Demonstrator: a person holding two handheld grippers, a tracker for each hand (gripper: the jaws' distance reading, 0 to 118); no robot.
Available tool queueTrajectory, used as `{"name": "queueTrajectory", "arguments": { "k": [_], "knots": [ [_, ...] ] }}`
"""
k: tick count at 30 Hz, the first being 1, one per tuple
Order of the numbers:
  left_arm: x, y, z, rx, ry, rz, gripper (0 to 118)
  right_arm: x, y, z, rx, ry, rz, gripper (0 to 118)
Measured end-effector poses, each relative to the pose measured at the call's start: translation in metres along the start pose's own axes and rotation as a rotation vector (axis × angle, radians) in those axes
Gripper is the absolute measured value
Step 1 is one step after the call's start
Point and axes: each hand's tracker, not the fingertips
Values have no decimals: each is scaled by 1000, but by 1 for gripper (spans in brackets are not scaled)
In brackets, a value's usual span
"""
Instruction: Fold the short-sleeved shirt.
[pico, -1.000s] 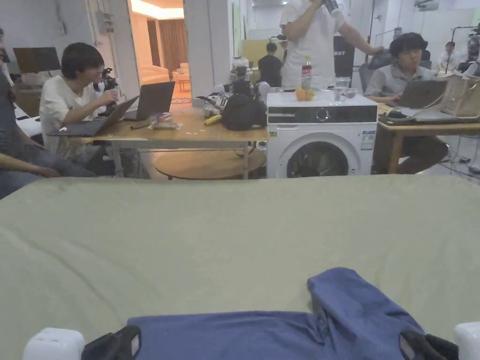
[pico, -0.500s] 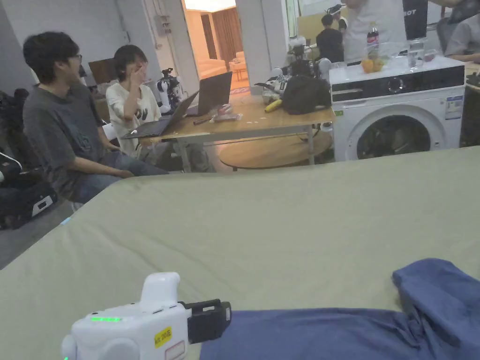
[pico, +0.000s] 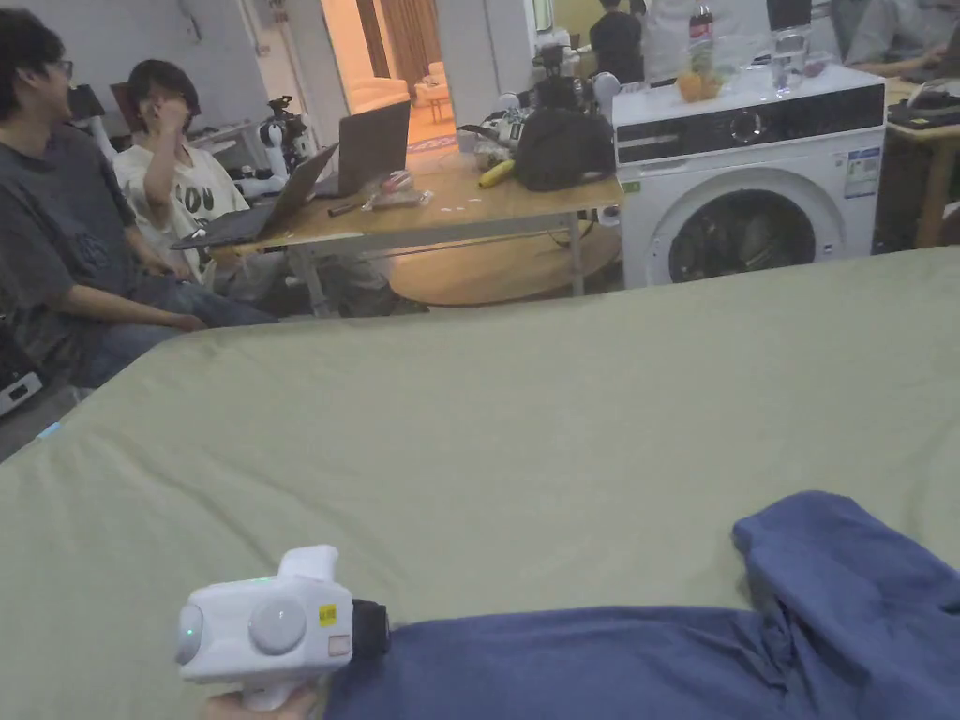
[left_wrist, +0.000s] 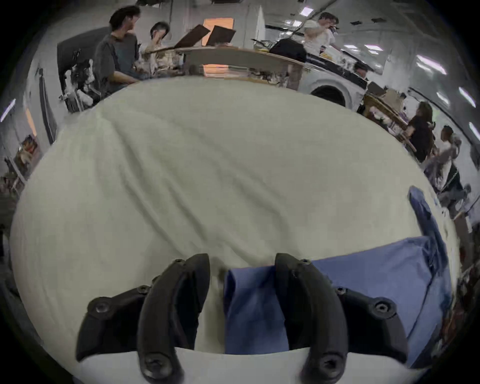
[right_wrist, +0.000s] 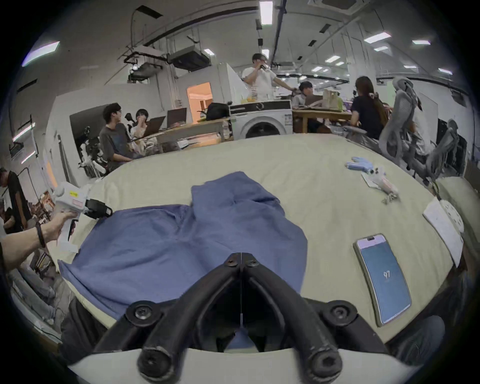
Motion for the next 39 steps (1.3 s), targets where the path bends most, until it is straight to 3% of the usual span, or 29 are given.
{"name": "queueTrajectory", "arguments": {
  "k": [2,4,5,8,9,10,11,12,16,19,22,23,24,25,28,33,39],
  "knots": [
    [6,2,2,2,7,17,35,8,5,-8,-13,2,-15,0],
    [8,1,4,5,-6,24,9,14,20,-16,-16,-3,-21,0],
    [11,1,2,-2,-14,24,2,17,34,-22,-14,-11,-25,0],
    [12,0,-5,-23,-5,23,0,24,73,-40,-7,-18,-27,0],
    [10,1,-8,-39,-10,41,0,28,89,-55,-41,-19,-11,8],
    [9,3,-9,-40,-13,48,0,33,104,-74,-113,-26,9,40],
    [13,1,-6,-48,-11,49,0,38,116,-95,-175,-8,25,56],
    [16,1,-5,-52,-6,47,0,42,124,-115,-222,-4,41,56],
    [30,-3,-1,-51,40,-38,0,56,136,-202,-415,-74,60,55],
    [28,-2,1,-55,42,-49,0,52,125,-240,-492,-120,124,54],
    [27,-2,2,-58,28,-56,0,37,122,-231,-444,-143,227,53],
    [18,1,-6,-50,25,-50,0,33,122,-227,-440,-122,219,46],
    [17,0,-7,-43,23,-44,0,30,120,-228,-441,-123,212,27],
    [16,-2,-6,-31,26,-42,0,26,117,-228,-438,-135,213,0],
    [9,-2,13,85,-12,-17,0,19,117,-215,-429,-122,228,0],
    [-17,-3,106,334,-152,93,0,5,158,-142,-187,-82,217,0],
    [-28,3,221,573,-163,82,0,-5,220,-35,60,-90,166,0]
  ]
}}
